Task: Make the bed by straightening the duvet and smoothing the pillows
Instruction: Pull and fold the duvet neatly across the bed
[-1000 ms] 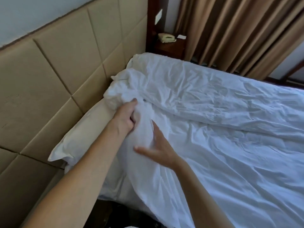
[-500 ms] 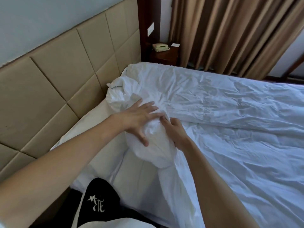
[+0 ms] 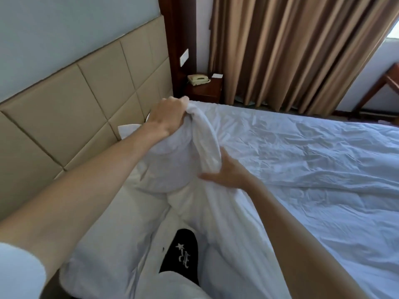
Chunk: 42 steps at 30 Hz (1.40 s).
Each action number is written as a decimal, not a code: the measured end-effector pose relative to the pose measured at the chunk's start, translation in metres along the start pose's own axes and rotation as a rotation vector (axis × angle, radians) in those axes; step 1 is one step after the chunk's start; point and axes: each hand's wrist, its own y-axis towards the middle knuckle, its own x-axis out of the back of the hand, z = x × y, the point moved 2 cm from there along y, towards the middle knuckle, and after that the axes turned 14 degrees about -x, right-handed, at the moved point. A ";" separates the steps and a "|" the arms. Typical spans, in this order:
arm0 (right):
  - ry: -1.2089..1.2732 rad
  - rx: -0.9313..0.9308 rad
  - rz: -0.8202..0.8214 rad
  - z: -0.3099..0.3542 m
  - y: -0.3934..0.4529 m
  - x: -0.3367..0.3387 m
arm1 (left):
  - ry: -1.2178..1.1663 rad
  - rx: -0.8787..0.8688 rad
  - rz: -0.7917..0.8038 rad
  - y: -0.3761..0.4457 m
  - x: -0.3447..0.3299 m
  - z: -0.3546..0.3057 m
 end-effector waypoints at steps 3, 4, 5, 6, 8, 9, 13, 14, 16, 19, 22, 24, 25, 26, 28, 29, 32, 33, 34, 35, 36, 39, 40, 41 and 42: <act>-0.078 -0.211 -0.184 -0.022 0.056 0.011 | -0.111 0.084 0.029 0.048 -0.020 0.035; -0.032 -0.219 -0.272 -0.025 0.075 0.021 | -0.158 0.071 0.066 0.063 -0.028 0.048; -0.005 -0.227 -0.331 -0.024 0.092 0.034 | -0.209 0.047 0.114 0.076 -0.037 0.060; 0.009 -0.235 -0.365 -0.022 0.110 0.047 | -0.243 0.030 0.178 0.088 -0.046 0.075; -0.006 -0.264 -0.407 -0.013 0.150 0.071 | -0.172 0.008 0.327 0.115 -0.066 0.106; -0.020 -0.270 -0.414 -0.007 0.175 0.080 | -0.099 0.005 0.394 0.127 -0.076 0.122; -0.081 -0.209 -0.463 0.034 0.288 0.100 | -0.002 0.015 0.439 0.182 -0.123 0.193; -0.102 -0.192 -0.489 0.048 0.314 0.105 | 0.012 0.021 0.388 0.199 -0.134 0.213; -0.119 -0.166 -0.573 0.078 0.368 0.121 | 0.089 0.042 0.214 0.240 -0.151 0.254; -0.061 -0.149 -0.733 0.130 0.436 0.153 | 0.200 0.100 -0.100 0.303 -0.167 0.304; 0.001 -0.130 -0.853 0.157 0.483 0.172 | 0.243 0.098 -0.247 0.346 -0.181 0.336; -0.038 -0.133 -0.822 0.153 0.505 0.173 | 0.224 0.068 -0.192 0.355 -0.203 0.348; -0.066 -0.141 -0.780 0.147 0.515 0.170 | 0.196 0.056 -0.133 0.354 -0.218 0.354; -0.093 -0.159 -0.741 0.139 0.523 0.165 | 0.164 0.037 -0.078 0.350 -0.232 0.359; -0.134 -0.214 -0.685 0.120 0.534 0.153 | 0.111 -0.010 0.018 0.342 -0.255 0.363; -0.157 -0.233 -0.663 0.112 0.537 0.146 | 0.089 -0.023 0.045 0.339 -0.263 0.362; -0.215 -0.247 -0.632 0.101 0.547 0.138 | 0.074 -0.015 0.051 0.340 -0.278 0.362; -0.228 -0.248 -0.637 0.102 0.551 0.139 | 0.081 -0.001 0.034 0.341 -0.281 0.364; -0.233 -0.244 -0.651 0.104 0.555 0.143 | 0.084 0.012 0.008 0.342 -0.284 0.365; -0.231 -0.236 -0.669 0.105 0.560 0.146 | 0.081 0.031 -0.026 0.343 -0.287 0.368; -0.223 -0.226 -0.689 0.107 0.566 0.149 | 0.072 0.058 -0.066 0.345 -0.289 0.372; -0.210 -0.296 -0.711 0.099 0.577 0.147 | 0.003 0.240 -0.140 0.347 -0.298 0.381; -0.211 -0.357 -0.705 0.092 0.578 0.143 | -0.039 0.300 -0.123 0.343 -0.305 0.380; -0.202 -0.414 -0.702 0.084 0.578 0.138 | -0.093 0.340 -0.081 0.336 -0.318 0.378; -0.187 -0.453 -0.695 0.077 0.577 0.131 | -0.149 0.374 -0.021 0.325 -0.332 0.375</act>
